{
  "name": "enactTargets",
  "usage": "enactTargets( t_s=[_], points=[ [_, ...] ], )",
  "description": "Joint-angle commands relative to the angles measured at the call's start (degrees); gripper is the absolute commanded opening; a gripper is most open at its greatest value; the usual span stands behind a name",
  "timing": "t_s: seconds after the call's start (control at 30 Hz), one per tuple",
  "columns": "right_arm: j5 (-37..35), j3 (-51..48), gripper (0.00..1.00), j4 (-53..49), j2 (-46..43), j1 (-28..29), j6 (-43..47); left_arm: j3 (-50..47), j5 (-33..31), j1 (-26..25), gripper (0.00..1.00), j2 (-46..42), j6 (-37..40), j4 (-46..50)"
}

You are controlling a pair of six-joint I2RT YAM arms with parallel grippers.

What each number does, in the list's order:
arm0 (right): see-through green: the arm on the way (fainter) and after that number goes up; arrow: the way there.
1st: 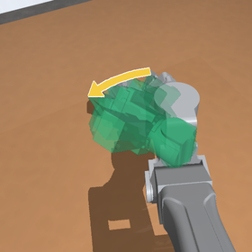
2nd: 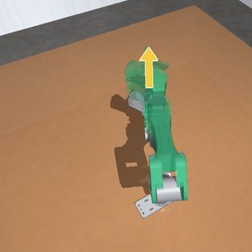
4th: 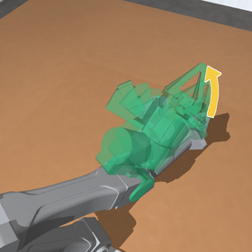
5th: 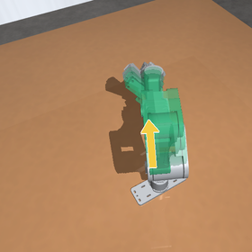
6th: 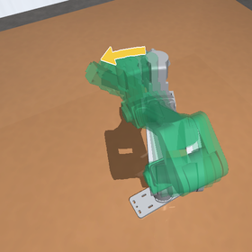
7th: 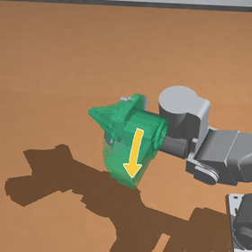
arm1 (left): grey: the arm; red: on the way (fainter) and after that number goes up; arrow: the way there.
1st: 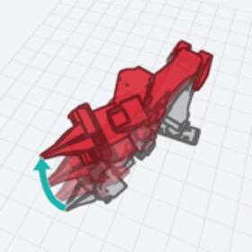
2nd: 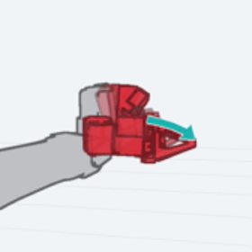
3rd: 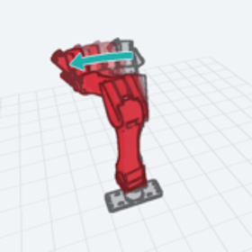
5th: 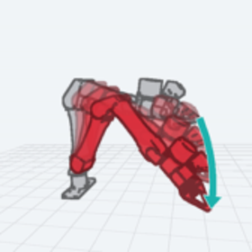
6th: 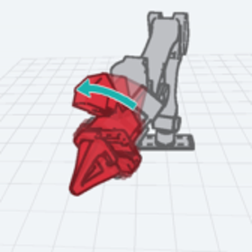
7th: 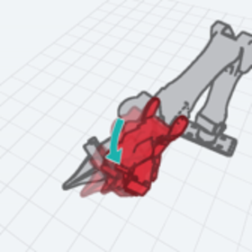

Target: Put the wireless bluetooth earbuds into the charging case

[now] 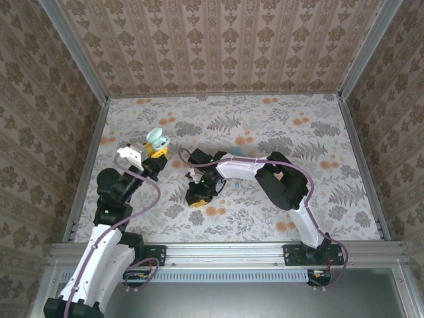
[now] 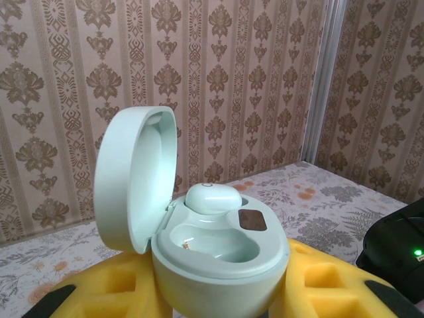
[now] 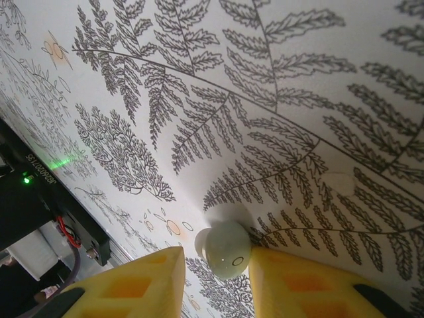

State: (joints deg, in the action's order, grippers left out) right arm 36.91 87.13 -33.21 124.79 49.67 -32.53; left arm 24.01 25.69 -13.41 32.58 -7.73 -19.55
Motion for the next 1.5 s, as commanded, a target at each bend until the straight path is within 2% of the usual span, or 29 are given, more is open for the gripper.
enactTargets(
  t_s=[0.0, 0.73, 0.93, 1.27, 1.47],
  points=[
    [-0.8, 1.7, 0.33, -0.3, 2.2, 0.7, 0.2, -0.4, 1.1, 0.4, 0.28, -0.3, -0.5, -1.7],
    [-7.3, 6.0, 0.32, -4.4, 5.8, 1.0, -1.9, -0.5, 0.9, 0.4, 0.28, -0.3, -0.9, -2.0],
    [-8.8, 6.6, 0.27, -4.8, 5.8, 1.1, -2.7, -0.5, 0.9, 0.4, 0.27, -0.1, -0.9, -2.0],
    [-11.2, 2.8, 0.25, -2.9, -2.8, -0.1, -1.5, 0.1, 2.0, 0.3, 0.28, 1.3, -0.8, -1.9],
    [-12.8, -4.0, 0.25, -0.5, -11.5, -4.0, -1.6, 1.2, 3.0, -1.4, 0.28, 5.4, 0.2, -2.2]
  ],
)
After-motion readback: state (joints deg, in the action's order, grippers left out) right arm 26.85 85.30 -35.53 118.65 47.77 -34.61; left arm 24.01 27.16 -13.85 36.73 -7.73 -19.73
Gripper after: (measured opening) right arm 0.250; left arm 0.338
